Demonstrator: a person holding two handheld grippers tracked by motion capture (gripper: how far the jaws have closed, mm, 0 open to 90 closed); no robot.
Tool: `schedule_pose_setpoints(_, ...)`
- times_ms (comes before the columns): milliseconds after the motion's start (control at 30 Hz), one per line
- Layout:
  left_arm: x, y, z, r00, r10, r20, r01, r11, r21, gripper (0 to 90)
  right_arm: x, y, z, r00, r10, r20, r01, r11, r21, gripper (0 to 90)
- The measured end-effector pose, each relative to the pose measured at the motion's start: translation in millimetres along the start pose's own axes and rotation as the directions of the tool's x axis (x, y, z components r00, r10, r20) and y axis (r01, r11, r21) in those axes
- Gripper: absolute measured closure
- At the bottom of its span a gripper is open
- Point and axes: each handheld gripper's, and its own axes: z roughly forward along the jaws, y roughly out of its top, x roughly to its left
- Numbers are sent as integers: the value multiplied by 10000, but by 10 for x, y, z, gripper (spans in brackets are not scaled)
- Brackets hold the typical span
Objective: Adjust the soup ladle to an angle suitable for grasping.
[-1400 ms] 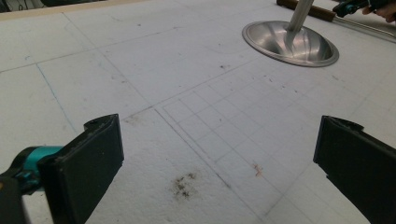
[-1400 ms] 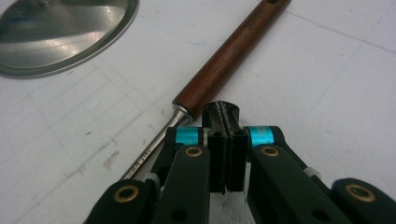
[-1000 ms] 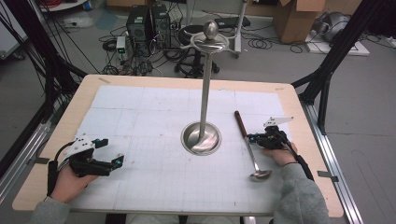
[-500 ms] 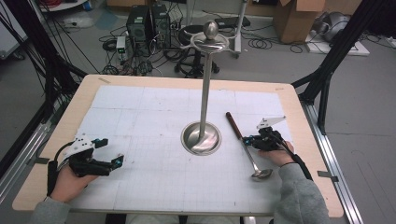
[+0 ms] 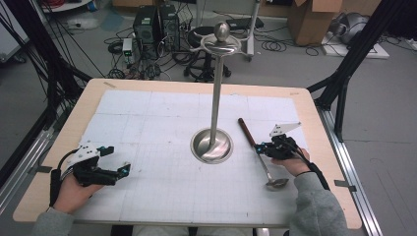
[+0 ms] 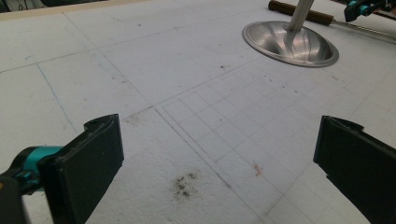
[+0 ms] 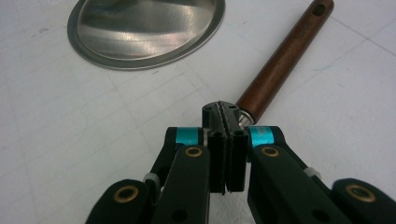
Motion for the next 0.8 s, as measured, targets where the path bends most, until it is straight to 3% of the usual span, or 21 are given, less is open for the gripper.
schedule_pose_setpoints(200,0,1,-6,10000,-20,-5,20,10000,-20,22,45,0,15,9989,-119,-459,130,9996,242,900)
schedule_pose_setpoints(433,-1,1,-6,10000,-10,7,10,10000,2,22,175,-21,43,9941,-557,-928,677,9890,1318,900)
schedule_pose_setpoints(533,-3,1,-8,10000,-22,9,22,10000,-16,22,207,-19,34,9927,-604,-1043,748,9874,1397,900)
schedule_pose_setpoints(733,-3,2,-12,10000,-11,-4,11,10000,-31,22,261,-56,-16,9947,-534,-881,671,9847,1610,900)
schedule_pose_setpoints(800,-4,4,-19,10000,7,18,-7,10000,-38,22,256,-96,-33,9964,-113,-846,239,9885,1491,900)
